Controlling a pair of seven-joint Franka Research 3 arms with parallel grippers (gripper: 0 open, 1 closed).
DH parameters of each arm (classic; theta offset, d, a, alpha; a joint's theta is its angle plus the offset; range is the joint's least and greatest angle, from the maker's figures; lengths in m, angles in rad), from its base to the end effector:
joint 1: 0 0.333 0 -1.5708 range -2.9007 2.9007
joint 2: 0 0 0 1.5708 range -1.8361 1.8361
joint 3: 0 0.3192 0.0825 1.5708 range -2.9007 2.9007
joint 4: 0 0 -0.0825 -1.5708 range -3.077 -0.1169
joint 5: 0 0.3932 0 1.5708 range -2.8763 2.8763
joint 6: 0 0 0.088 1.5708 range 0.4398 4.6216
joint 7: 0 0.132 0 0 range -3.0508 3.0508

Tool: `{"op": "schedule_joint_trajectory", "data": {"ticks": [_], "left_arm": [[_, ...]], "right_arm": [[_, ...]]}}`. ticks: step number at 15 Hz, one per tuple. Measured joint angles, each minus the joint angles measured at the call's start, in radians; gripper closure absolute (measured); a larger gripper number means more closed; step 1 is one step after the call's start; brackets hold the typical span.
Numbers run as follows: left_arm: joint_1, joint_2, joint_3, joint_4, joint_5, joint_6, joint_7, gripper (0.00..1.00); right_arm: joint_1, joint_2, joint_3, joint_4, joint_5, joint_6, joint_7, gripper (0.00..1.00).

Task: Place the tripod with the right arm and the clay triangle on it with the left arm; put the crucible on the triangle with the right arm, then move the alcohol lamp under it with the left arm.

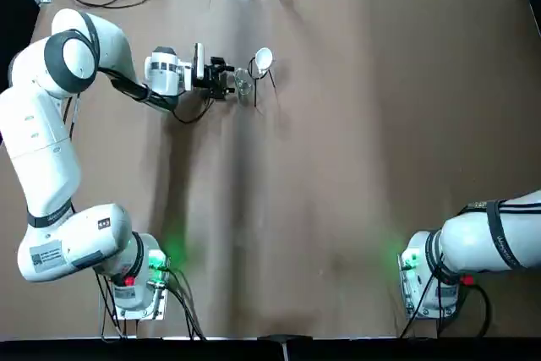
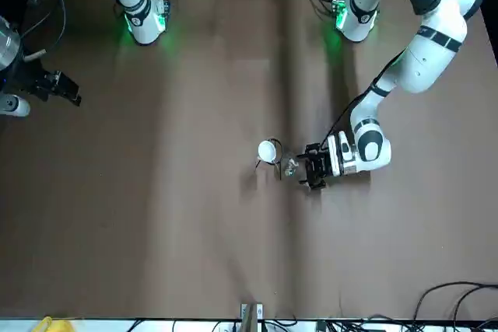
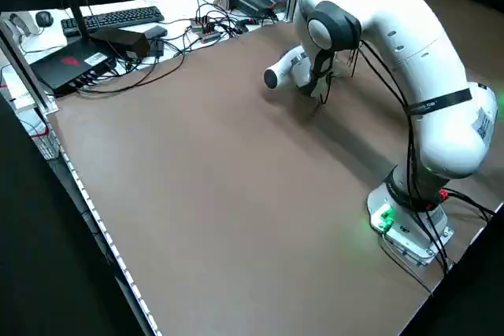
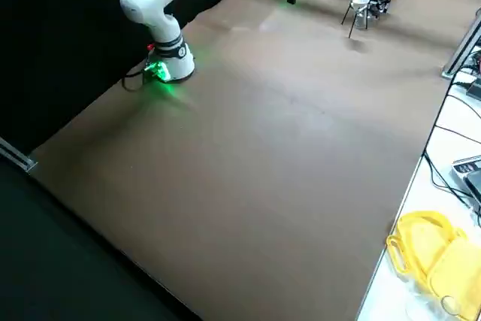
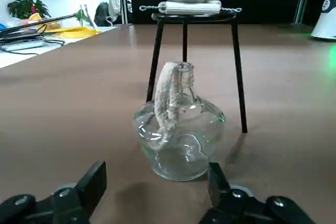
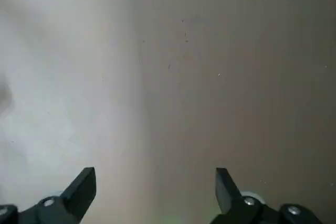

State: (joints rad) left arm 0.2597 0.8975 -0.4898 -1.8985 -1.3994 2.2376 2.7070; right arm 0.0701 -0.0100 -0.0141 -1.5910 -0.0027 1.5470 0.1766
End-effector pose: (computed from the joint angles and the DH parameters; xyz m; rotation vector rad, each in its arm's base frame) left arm 0.5646 -0.1968 0.0558 1.4662 -1.4089 1.1120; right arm 0.5559 0.0308 0.5966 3.1290 -0.1889 -0.0525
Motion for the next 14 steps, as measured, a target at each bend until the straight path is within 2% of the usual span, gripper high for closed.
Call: {"op": "schedule_joint_trajectory", "data": {"ticks": [1,2,6,7,14], "left_arm": [[-0.001,-0.001,-0.001,-0.001,0.001,-0.001,0.0,0.15],[-0.003,-0.001,-0.001,-0.002,0.001,-0.002,0.001,0.23],[-0.013,-0.001,-0.002,-0.002,0.001,-0.01,0.003,0.3],[-0.016,-0.001,-0.002,-0.002,0.001,-0.012,0.003,0.36],[-0.047,-0.001,-0.006,-0.002,0.001,-0.016,0.003,0.41]], "right_arm": [[0.0,0.0,0.0,0.0,0.0,0.0,0.0,0.0],[0.0,0.0,0.0,0.0,0.0,0.0,0.0,0.0],[0.0,0.0,0.0,0.0,0.0,0.0,0.0,0.0],[0.0,0.0,0.0,0.0,0.0,0.0,0.0,0.0],[0.0,0.0,0.0,0.0,0.0,0.0,0.0,0.0]]}}
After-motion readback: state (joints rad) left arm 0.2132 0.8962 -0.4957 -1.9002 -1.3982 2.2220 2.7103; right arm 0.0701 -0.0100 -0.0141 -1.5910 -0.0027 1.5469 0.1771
